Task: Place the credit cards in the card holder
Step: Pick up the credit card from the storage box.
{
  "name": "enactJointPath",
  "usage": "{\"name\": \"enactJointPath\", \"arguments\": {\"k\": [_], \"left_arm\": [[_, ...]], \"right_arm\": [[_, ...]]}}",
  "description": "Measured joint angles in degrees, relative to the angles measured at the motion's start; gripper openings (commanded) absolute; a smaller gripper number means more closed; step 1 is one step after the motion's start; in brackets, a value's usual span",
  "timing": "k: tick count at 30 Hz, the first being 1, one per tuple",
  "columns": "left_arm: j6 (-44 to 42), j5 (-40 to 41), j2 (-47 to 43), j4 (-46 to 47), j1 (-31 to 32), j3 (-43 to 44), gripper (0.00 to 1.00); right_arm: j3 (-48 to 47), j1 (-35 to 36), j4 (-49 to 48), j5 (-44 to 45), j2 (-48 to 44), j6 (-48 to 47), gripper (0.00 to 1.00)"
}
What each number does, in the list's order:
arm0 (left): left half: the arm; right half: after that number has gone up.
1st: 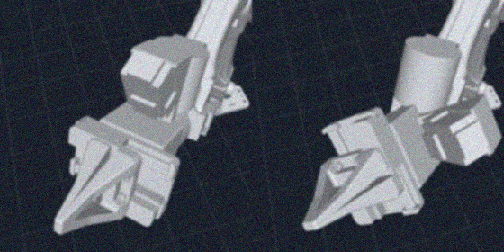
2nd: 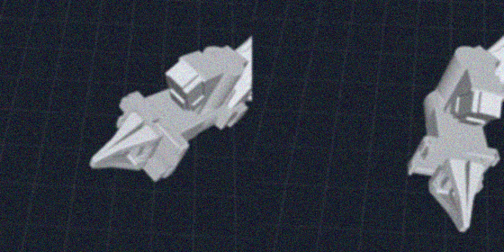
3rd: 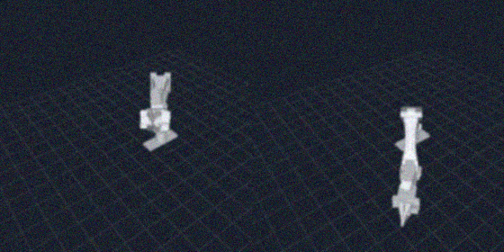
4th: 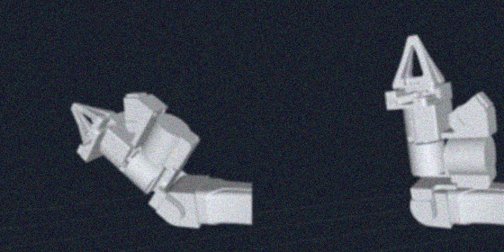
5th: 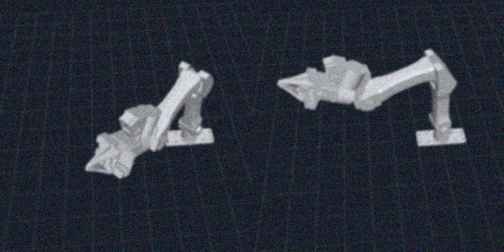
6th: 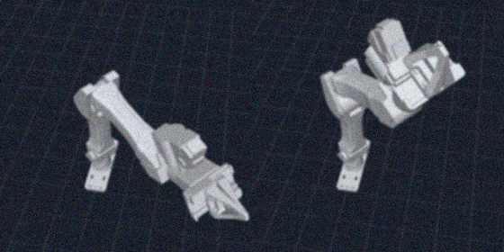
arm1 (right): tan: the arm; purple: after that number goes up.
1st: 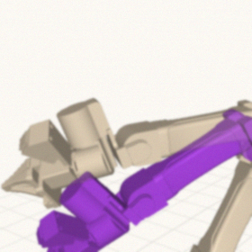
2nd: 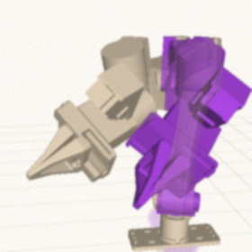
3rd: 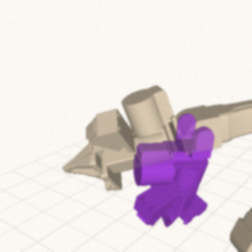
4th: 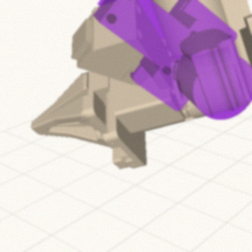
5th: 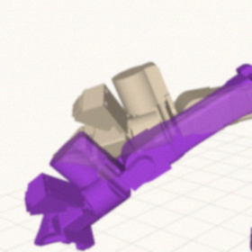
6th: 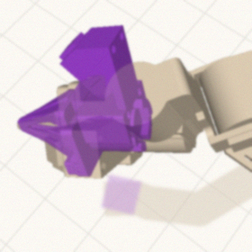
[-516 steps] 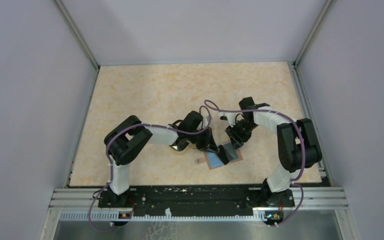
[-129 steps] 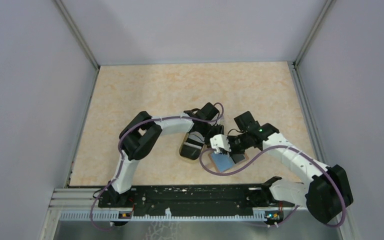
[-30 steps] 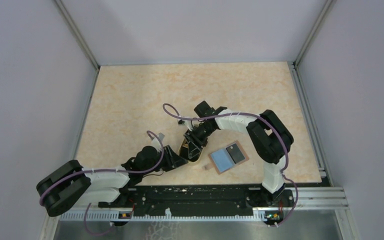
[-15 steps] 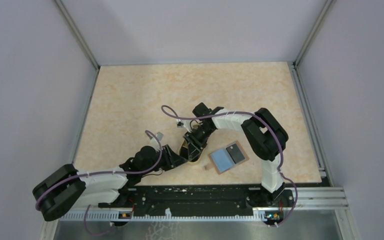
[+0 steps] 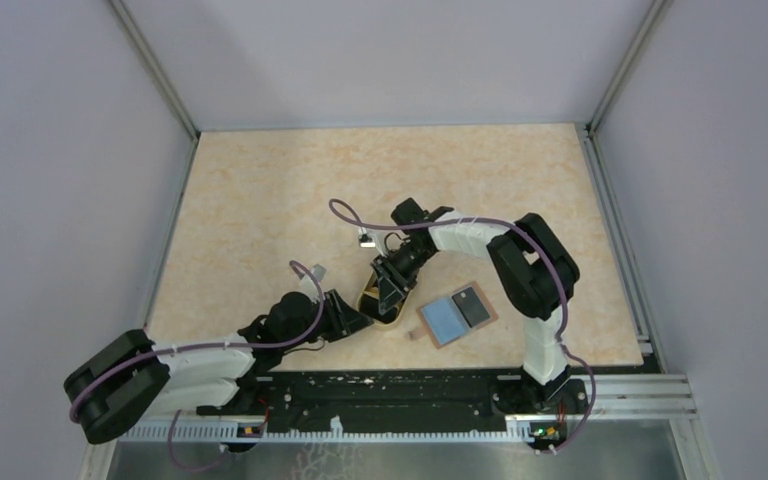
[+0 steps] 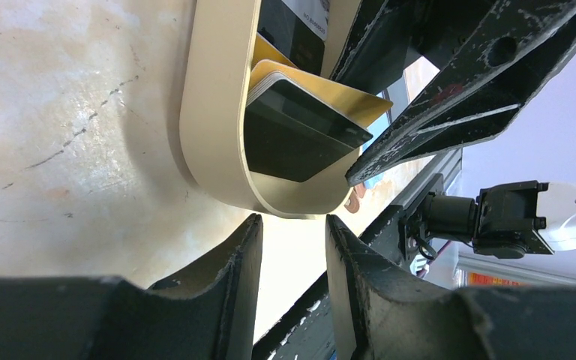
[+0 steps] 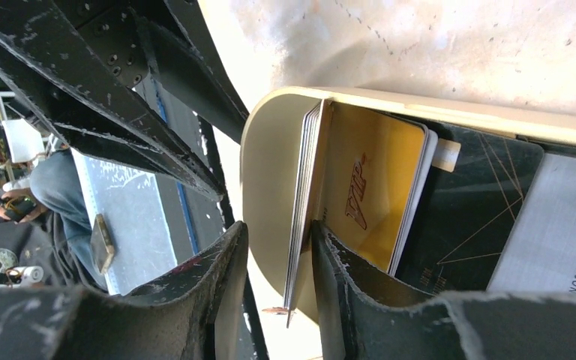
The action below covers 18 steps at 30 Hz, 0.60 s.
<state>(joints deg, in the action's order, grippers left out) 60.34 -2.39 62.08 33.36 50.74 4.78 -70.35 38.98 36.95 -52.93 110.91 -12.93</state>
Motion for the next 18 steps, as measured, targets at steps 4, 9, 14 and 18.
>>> {"name": "enactJointPath", "arguments": {"k": [4, 9, 14, 18], "left_arm": [[-0.1, 0.0, -0.4, -0.1, 0.0, 0.0, 0.42], [-0.2, 0.0, -0.8, -0.4, 0.0, 0.0, 0.42], [-0.3, 0.0, -1.4, -0.5, 0.0, 0.0, 0.42], [-0.5, 0.0, -1.7, -0.8, 0.0, 0.0, 0.42]], "right_arm": [[-0.4, -0.8, 0.3, -0.6, 0.0, 0.0, 0.37], [-0.6, -2.9, 0.5, -1.2, 0.0, 0.0, 0.37], [-0.6, -4.0, 0.5, -1.2, 0.0, 0.0, 0.34], [-0.6, -4.5, 0.3, -1.1, 0.0, 0.2, 0.26]]}}
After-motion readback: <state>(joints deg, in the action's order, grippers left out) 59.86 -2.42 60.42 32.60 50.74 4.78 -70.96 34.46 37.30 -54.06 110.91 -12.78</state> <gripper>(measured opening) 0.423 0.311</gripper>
